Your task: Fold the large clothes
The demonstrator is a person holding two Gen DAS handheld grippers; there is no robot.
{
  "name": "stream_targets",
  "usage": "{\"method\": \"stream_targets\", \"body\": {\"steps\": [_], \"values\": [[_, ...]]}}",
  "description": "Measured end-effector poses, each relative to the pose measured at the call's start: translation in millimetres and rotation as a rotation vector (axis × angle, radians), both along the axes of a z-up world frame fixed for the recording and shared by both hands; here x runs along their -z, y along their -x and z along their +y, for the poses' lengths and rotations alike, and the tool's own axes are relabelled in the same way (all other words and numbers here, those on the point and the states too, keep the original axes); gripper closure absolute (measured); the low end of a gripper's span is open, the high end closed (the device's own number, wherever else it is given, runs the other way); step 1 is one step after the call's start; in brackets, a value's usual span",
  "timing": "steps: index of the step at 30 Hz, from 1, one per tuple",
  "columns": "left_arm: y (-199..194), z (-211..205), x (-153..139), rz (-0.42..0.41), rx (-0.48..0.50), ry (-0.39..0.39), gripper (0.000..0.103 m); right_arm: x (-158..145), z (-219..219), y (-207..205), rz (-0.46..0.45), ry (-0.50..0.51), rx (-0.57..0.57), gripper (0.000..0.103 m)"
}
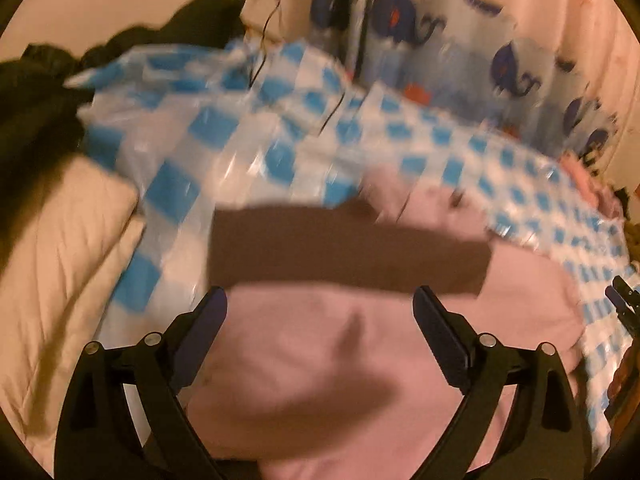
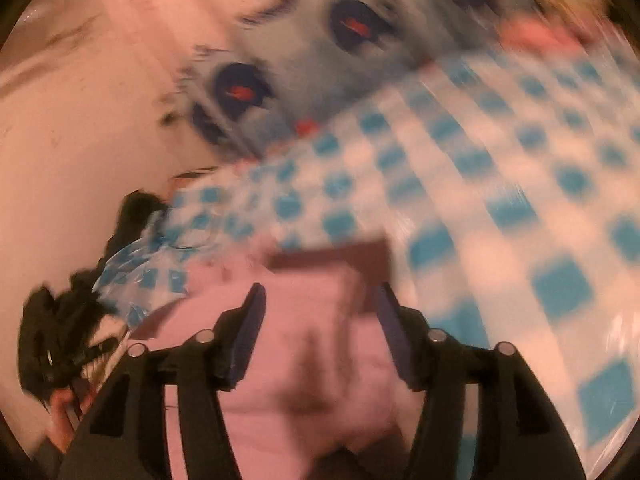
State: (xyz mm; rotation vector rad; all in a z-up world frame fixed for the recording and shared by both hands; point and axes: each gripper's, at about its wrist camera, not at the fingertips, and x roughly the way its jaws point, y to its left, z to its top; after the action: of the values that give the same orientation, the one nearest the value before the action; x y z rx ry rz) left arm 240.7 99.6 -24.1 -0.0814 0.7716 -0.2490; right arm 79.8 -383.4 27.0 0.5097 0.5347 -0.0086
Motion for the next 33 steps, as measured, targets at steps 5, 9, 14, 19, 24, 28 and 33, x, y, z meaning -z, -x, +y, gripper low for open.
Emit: {"method": "stream_targets", "body": {"steps": [5, 9, 14, 19, 24, 28, 33], "values": [[-36, -8, 36, 0.101, -0.043, 0.023, 0.013, 12, 71, -71, 0.162, 0.303, -0.192, 0.04], [-38, -10, 70, 0.131, -0.03, 0.016, 0.013, 77, 59, -95, 0.32, 0.271, -0.184, 0.045], [-43, -17, 82, 0.191, -0.019, -0.054, 0.012, 87, 63, -103, 0.379, 0.311, -0.187, 0.045], [-10, 7, 42, 0.22, -0.017, -0.046, 0.012, 38, 43, -63, 0.333, 0.175, -0.22, 0.033], [71, 63, 19, 0.223, 0.021, -0.048, 0.012, 13, 19, 37, 0.33, 0.091, -0.292, 0.018], [149, 123, 30, 0.266, -0.015, -0.041, 0.012, 29, -10, 119, 0.403, -0.036, -0.262, 0.018], [214, 193, 55, 0.346, -0.142, 0.062, 0.012, 56, -32, 197, 0.451, -0.277, -0.228, 0.018]]}}
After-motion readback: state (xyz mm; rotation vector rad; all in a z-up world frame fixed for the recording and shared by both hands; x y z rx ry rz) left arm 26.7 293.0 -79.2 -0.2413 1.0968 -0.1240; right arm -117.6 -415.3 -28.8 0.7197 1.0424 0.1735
